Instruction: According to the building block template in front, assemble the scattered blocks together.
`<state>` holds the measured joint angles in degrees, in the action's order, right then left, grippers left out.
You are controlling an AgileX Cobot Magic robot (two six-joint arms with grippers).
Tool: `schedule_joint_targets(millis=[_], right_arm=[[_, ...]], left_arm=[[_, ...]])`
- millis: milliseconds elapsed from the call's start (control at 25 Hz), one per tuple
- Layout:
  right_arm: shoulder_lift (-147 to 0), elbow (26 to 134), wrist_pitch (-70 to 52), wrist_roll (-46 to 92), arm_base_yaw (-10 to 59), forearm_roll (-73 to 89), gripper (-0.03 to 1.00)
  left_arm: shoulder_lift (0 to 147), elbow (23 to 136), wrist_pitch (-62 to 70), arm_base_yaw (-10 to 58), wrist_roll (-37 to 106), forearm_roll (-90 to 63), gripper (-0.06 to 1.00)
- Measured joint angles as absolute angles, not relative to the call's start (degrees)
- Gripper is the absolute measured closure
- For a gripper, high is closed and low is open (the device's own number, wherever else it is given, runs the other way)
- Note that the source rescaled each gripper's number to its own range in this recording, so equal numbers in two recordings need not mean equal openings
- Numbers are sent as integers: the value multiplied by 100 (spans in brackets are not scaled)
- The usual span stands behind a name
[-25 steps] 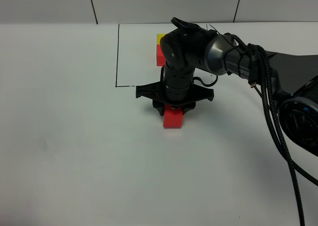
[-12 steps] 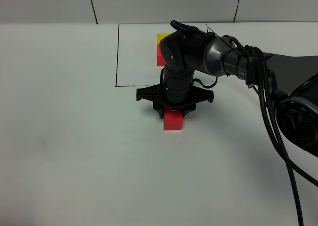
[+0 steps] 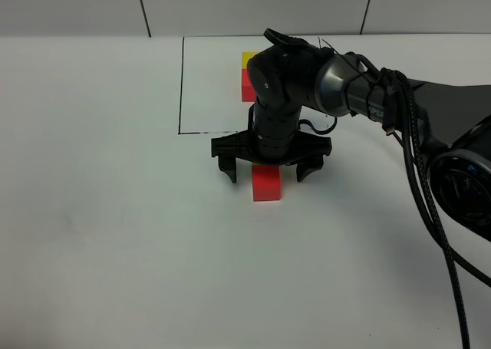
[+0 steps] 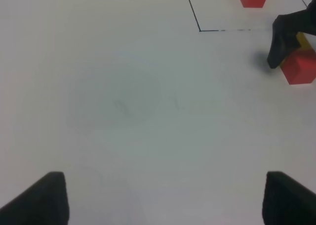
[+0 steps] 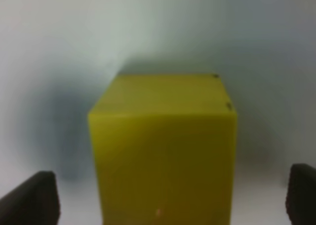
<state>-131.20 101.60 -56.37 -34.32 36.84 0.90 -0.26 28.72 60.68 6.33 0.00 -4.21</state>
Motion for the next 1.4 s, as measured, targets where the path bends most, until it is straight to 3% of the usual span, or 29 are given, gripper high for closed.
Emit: schedule_joint_targets(millis=[400,960,1200,1400], right_arm=[[-12141,10160,-5855,-2562,3170,115,-3],[-11690,10053,-5809,-813,759,115,-1],[-11082,8875,-5001,-400,85,444,1],[-10162,7827,-4530,-185,-76,461,1]], left_arm=[[-26,2872,6068,633,0,-421,24],[-26,2872,6068,633,0,-421,24],[-26,2872,6068,633,0,-421,24],[-26,2872,6068,633,0,-421,24]])
